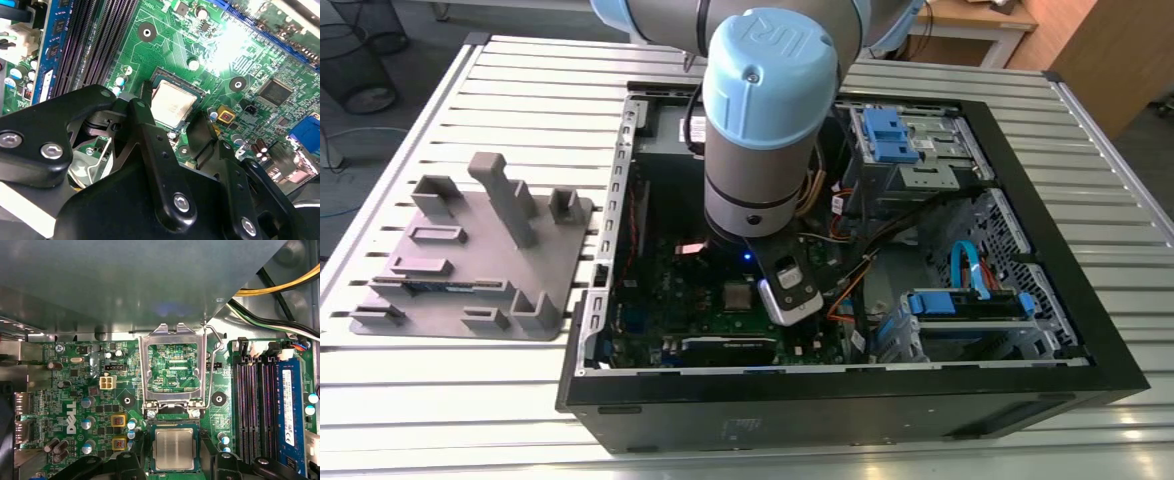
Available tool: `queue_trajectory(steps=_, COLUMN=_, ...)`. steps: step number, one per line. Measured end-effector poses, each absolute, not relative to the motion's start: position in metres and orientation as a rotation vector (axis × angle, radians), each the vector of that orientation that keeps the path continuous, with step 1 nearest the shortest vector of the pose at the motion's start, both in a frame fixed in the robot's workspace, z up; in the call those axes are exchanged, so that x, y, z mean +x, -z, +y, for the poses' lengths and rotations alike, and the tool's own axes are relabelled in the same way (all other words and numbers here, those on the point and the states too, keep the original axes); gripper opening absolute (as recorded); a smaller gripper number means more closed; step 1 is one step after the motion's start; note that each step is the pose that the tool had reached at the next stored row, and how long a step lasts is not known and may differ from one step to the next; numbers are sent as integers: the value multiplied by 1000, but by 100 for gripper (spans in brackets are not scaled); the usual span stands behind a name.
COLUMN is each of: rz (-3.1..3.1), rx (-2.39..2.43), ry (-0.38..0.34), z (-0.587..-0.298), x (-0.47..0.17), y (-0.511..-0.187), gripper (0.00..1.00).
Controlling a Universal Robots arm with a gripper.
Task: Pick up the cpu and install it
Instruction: 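Place the cpu into insertion slot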
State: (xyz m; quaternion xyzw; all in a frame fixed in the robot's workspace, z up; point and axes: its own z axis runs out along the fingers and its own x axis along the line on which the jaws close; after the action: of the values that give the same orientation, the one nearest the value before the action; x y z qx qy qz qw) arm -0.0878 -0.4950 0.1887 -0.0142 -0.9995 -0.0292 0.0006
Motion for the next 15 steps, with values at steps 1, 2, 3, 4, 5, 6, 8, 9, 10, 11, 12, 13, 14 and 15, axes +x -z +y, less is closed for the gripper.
queue_trajectory(steps=1, rz=-3139, rx=-44, ry=92, z=-495, x=-88, y=-189, gripper=54)
queue_trajectory(steps=2, rz=-3139, rx=-44, ry=92, z=-495, x=-88, y=-189, gripper=54)
queue_trajectory(steps=3, rz=-3139, rx=-44, ry=92, z=-495, x=-88, y=-189, gripper=54)
queue_trajectory(steps=4, rz=-3139, rx=-44, ry=92, z=-495, x=-88, y=-189, gripper=54)
queue_trajectory(steps=5, rz=-3139, rx=-44, ry=92, z=-495, x=-88, y=-189, gripper=54)
queue_trajectory(steps=6, rz=-3139, rx=-44, ry=91, z=-495, x=-88, y=-190, gripper=54)
queue_trajectory(steps=8, rz=-3139, rx=-44, ry=92, z=-495, x=-88, y=-191, gripper=54)
queue_trajectory(steps=9, rz=-3139, rx=-44, ry=92, z=-495, x=-88, y=-191, gripper=54)
queue_trajectory(steps=10, rz=-3139, rx=-44, ry=92, z=-495, x=-88, y=-192, gripper=54)
queue_trajectory(steps=11, rz=-3139, rx=-44, ry=91, z=-495, x=-88, y=-192, gripper=54)
queue_trajectory(steps=12, rz=-3139, rx=-44, ry=92, z=-495, x=-88, y=-193, gripper=54)
queue_trajectory(steps=13, rz=-3139, rx=-44, ry=91, z=-495, x=-88, y=-193, gripper=54)
queue_trajectory(steps=14, rz=-3139, rx=-44, ry=91, z=-495, x=-88, y=-193, gripper=54)
queue_trajectory(steps=15, rz=-3139, rx=-44, ry=91, z=-495, x=-88, y=-193, gripper=54)
